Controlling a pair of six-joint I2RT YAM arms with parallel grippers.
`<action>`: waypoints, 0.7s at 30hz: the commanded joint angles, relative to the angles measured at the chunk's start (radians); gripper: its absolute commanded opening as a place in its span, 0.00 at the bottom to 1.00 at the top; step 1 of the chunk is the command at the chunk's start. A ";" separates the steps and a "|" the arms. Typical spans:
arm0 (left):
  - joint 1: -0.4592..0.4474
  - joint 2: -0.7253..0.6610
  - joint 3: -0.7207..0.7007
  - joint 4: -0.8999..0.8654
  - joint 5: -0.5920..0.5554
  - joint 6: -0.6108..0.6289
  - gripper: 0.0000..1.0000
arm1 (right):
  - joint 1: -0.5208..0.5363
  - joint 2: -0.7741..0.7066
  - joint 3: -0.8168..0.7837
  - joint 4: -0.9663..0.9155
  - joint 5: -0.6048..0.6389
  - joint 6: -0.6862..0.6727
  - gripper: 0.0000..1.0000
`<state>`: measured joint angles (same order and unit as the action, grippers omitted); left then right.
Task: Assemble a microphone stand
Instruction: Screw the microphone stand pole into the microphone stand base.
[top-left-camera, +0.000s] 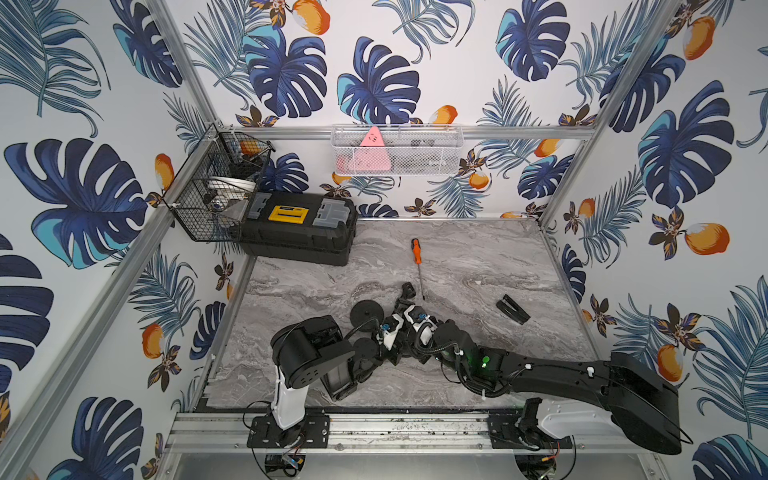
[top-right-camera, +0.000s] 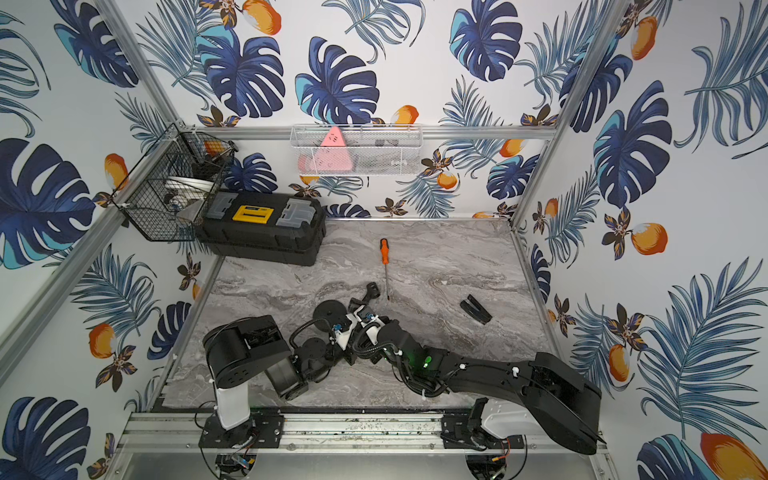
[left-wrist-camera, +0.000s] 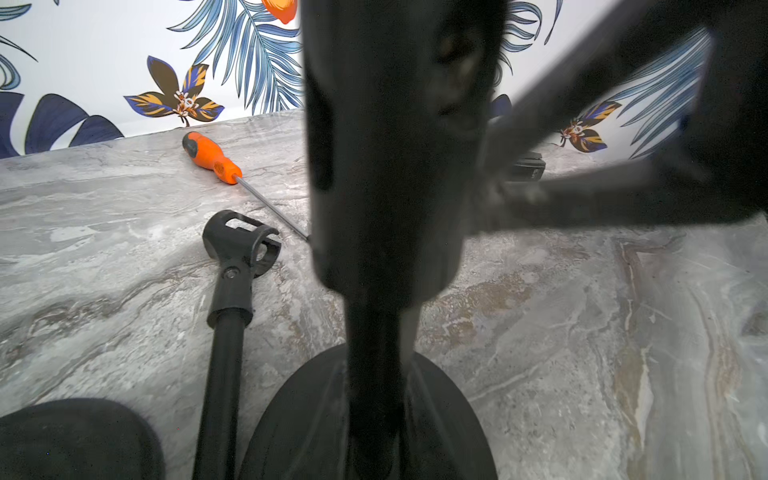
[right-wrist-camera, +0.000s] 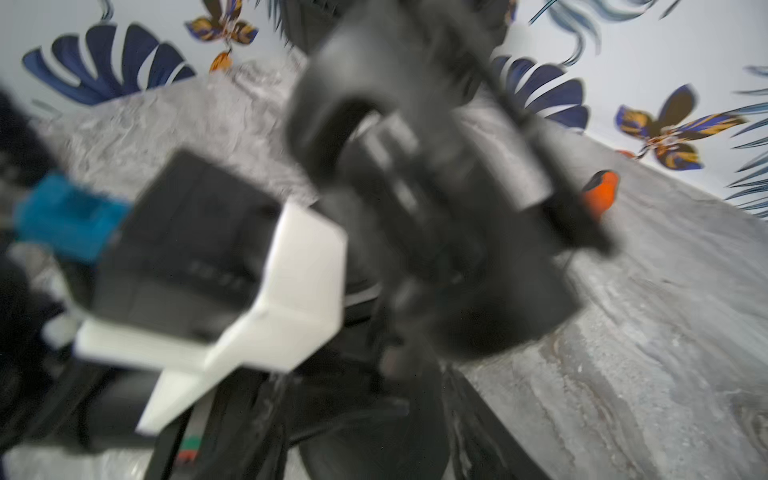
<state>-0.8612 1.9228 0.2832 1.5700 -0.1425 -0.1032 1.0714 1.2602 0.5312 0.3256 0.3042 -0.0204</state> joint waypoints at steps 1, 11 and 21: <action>0.005 0.017 0.007 -0.024 -0.040 -0.024 0.14 | -0.013 -0.031 0.010 -0.080 -0.055 -0.033 0.68; 0.005 0.018 -0.002 -0.024 -0.034 -0.021 0.14 | -0.291 -0.167 -0.040 -0.111 -0.512 -0.103 0.67; 0.005 0.031 0.007 -0.024 -0.010 -0.013 0.14 | -0.593 -0.006 0.081 -0.139 -1.150 -0.320 0.67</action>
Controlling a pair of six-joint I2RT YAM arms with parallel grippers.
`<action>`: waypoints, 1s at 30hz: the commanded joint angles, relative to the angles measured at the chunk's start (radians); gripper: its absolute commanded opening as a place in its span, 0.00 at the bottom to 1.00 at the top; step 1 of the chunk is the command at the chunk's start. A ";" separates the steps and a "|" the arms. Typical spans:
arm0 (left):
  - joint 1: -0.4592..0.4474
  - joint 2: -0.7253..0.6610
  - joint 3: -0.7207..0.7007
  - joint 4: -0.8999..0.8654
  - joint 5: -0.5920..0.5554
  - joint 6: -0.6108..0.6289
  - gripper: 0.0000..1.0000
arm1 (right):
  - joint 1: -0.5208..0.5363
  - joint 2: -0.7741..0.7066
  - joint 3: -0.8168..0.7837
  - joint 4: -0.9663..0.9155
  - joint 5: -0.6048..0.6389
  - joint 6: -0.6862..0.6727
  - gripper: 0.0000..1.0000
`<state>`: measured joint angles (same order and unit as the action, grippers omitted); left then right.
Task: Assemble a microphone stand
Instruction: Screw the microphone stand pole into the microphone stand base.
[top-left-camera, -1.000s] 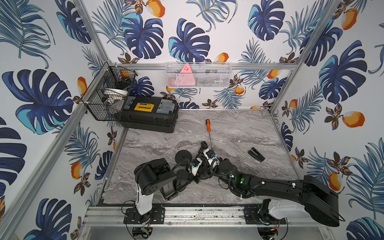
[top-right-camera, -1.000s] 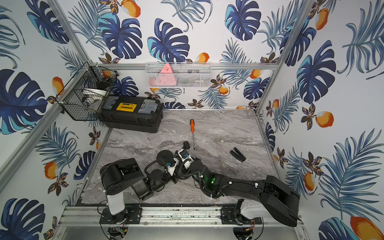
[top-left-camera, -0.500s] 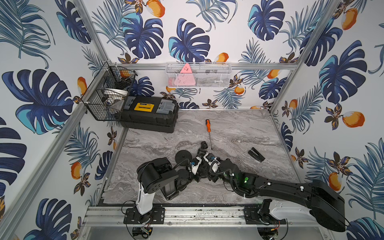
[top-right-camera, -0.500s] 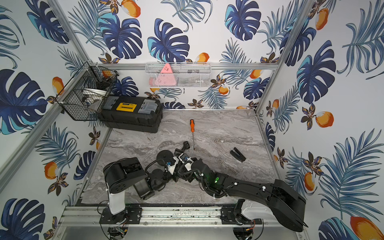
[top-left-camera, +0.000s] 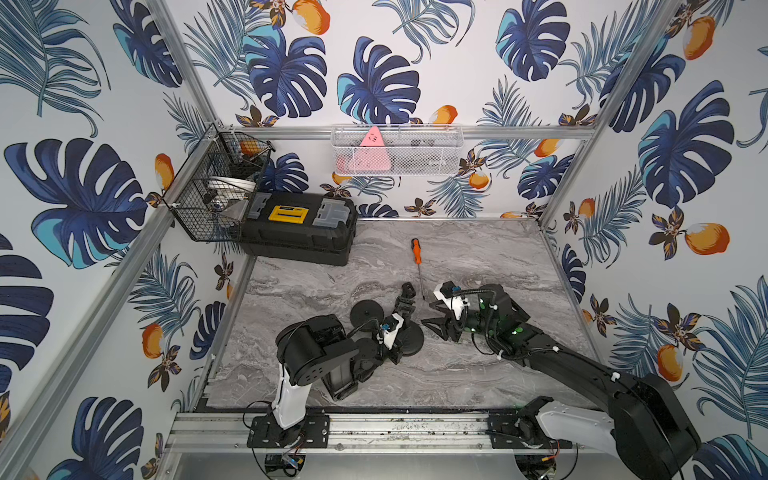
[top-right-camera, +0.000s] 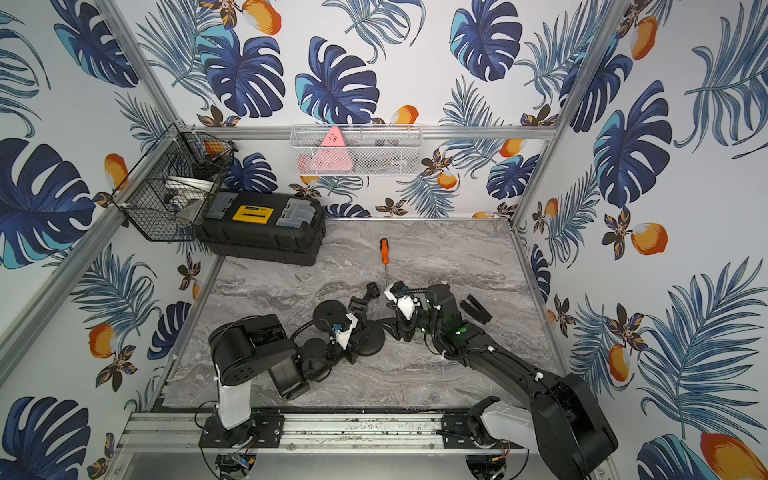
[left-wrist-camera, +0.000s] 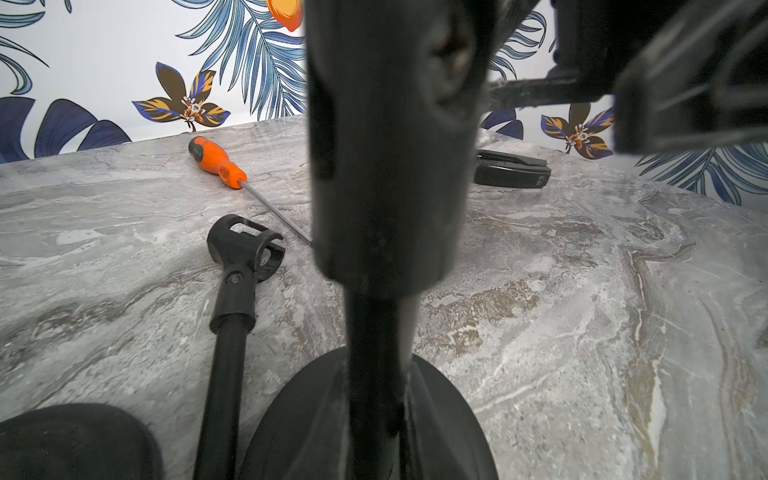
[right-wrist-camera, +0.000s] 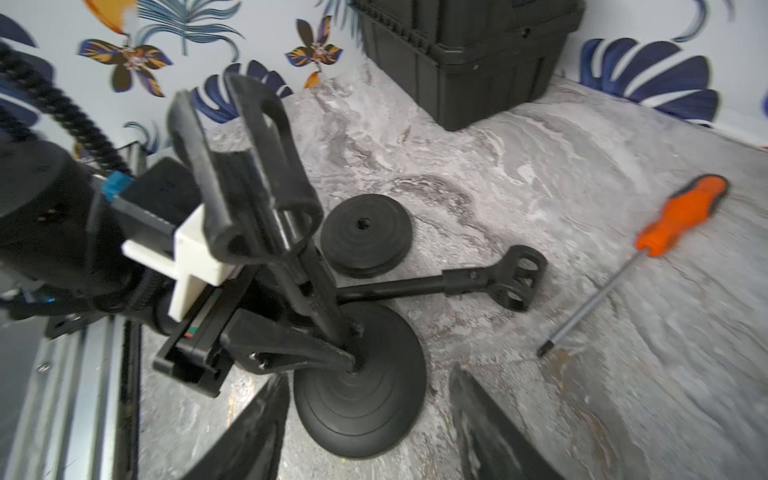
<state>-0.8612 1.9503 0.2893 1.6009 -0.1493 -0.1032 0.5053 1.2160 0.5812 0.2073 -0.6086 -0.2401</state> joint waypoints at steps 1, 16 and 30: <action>0.005 0.002 0.001 -0.055 0.000 -0.012 0.14 | -0.040 0.067 0.053 -0.040 -0.292 -0.135 0.67; 0.005 -0.001 0.002 -0.055 0.031 -0.001 0.16 | -0.037 0.280 0.300 -0.329 -0.456 -0.469 0.64; 0.005 0.004 0.004 -0.054 0.037 0.000 0.16 | 0.002 0.389 0.374 -0.309 -0.472 -0.468 0.61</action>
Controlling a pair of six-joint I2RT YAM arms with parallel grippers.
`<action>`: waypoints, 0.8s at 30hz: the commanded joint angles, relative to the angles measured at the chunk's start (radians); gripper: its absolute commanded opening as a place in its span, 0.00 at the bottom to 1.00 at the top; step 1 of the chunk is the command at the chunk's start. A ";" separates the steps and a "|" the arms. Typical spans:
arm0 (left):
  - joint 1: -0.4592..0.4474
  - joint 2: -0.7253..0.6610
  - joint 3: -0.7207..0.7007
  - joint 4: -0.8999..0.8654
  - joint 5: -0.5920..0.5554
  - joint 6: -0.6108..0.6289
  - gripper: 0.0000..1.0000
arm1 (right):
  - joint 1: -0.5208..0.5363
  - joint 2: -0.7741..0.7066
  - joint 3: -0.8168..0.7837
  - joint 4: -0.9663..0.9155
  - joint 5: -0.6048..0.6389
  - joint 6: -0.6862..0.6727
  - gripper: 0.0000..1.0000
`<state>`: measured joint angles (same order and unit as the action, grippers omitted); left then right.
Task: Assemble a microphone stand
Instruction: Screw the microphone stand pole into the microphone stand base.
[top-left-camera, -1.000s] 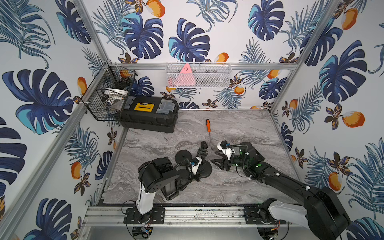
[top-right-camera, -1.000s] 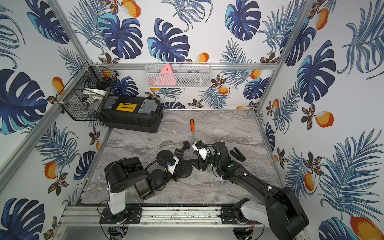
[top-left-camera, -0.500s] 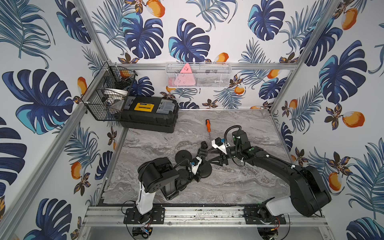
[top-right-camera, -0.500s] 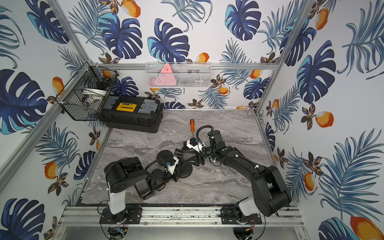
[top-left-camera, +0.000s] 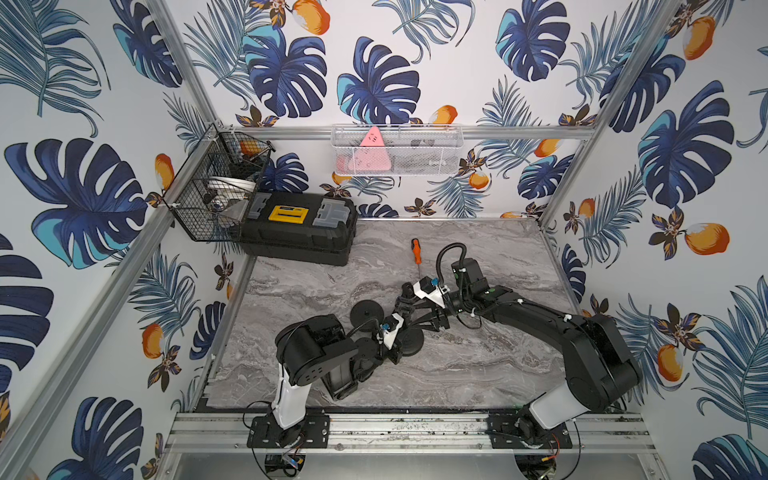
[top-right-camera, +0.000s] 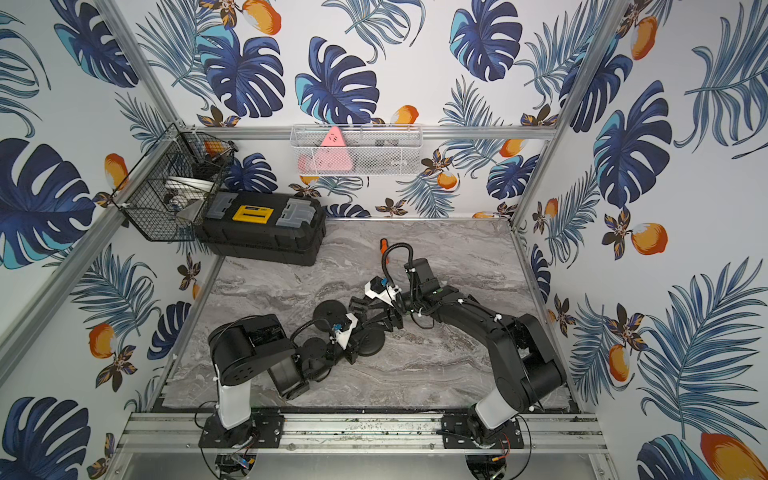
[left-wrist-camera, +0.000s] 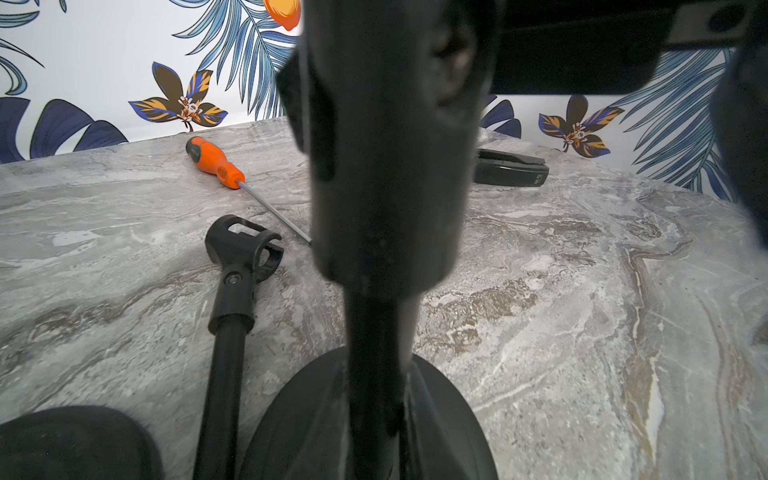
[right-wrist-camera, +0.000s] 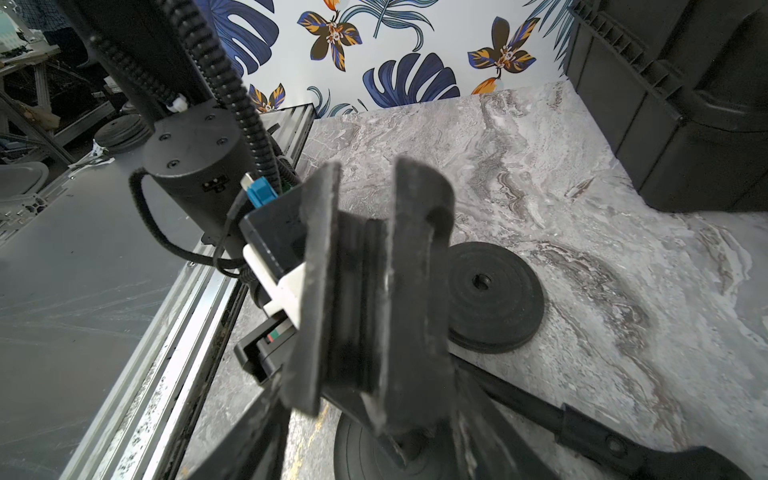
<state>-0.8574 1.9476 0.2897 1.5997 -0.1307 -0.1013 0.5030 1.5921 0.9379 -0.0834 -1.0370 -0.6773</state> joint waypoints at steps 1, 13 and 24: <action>0.001 0.005 0.002 -0.053 0.017 -0.002 0.16 | 0.005 0.020 0.023 -0.021 -0.046 -0.036 0.60; 0.001 0.007 0.006 -0.053 0.019 -0.005 0.16 | 0.017 0.045 0.046 -0.103 -0.054 -0.125 0.35; 0.001 0.003 0.003 -0.053 0.013 0.001 0.17 | 0.023 0.062 0.052 -0.139 -0.058 -0.169 0.12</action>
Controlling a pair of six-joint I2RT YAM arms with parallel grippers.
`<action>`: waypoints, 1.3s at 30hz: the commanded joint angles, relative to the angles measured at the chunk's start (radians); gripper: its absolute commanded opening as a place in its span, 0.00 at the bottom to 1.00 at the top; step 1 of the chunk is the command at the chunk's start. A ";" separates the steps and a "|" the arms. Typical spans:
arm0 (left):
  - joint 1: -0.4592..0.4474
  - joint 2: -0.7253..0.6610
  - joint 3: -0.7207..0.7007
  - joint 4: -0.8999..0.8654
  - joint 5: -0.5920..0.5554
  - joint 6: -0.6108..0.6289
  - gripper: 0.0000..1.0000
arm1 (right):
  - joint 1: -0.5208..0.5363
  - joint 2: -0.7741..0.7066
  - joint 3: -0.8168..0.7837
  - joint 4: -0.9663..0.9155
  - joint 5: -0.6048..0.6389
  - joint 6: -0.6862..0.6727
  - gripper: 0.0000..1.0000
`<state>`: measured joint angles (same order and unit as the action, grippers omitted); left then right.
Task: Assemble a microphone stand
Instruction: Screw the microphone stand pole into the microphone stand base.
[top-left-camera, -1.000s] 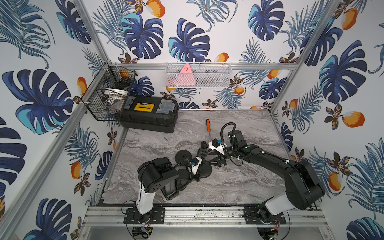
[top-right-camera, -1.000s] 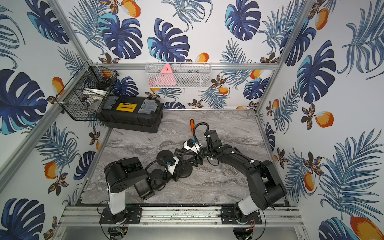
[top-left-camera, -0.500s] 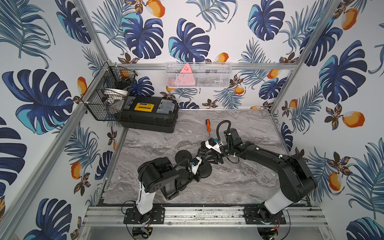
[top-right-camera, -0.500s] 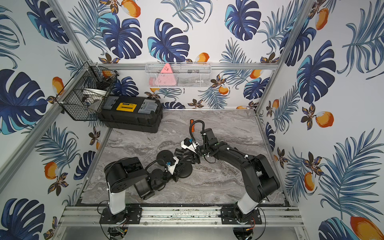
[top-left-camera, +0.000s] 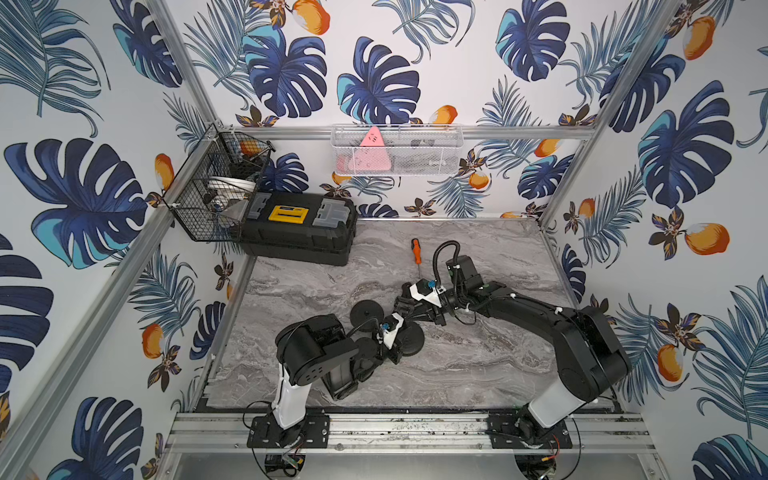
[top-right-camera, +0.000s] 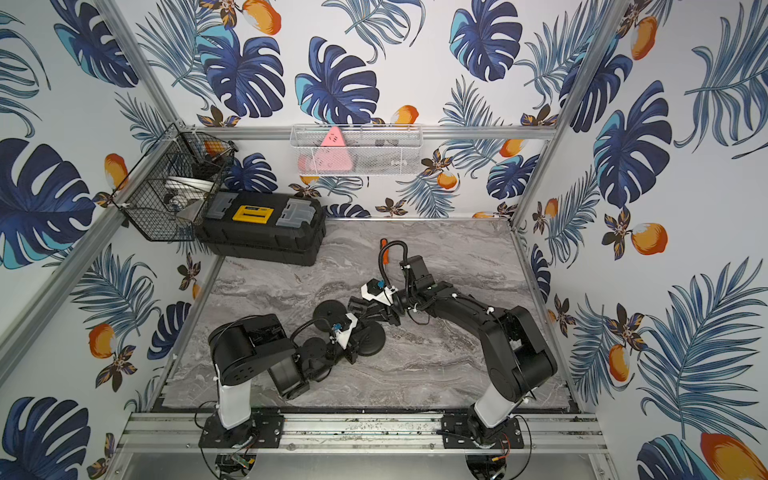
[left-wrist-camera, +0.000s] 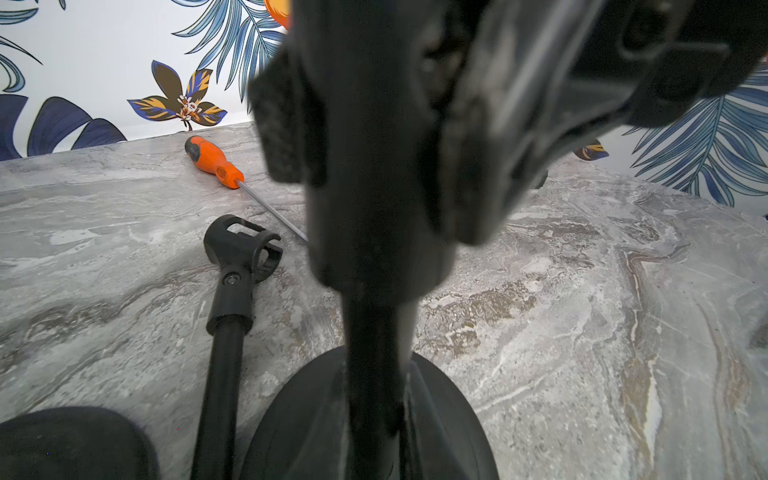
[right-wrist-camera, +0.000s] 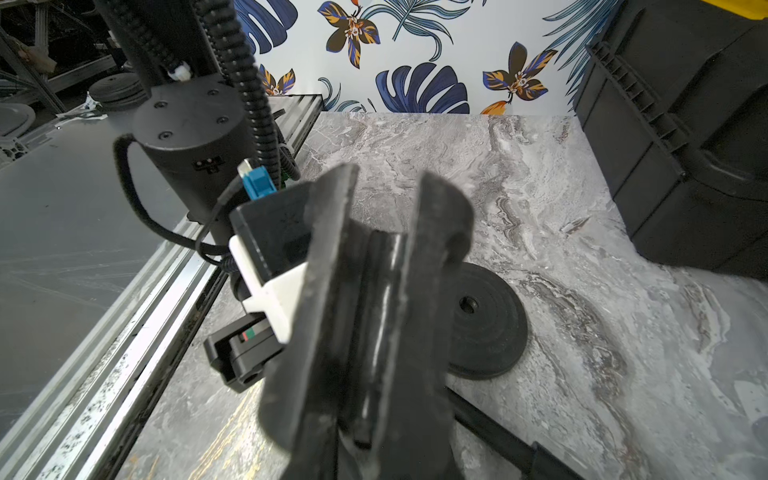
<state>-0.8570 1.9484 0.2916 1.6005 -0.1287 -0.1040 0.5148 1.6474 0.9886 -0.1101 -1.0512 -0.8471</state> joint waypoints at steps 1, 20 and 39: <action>0.001 0.001 0.001 -0.054 0.011 0.004 0.17 | 0.012 0.005 -0.001 -0.117 -0.039 -0.004 0.11; 0.001 -0.067 -0.048 -0.054 -0.049 -0.017 0.25 | 0.082 -0.169 -0.376 0.463 0.313 0.475 0.00; 0.002 -0.110 -0.077 -0.055 -0.111 -0.041 0.56 | 0.412 -0.235 -0.470 0.497 1.011 0.749 0.00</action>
<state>-0.8566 1.8458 0.2169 1.5326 -0.2382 -0.1539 0.8951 1.3869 0.5282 0.6086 -0.1696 -0.1825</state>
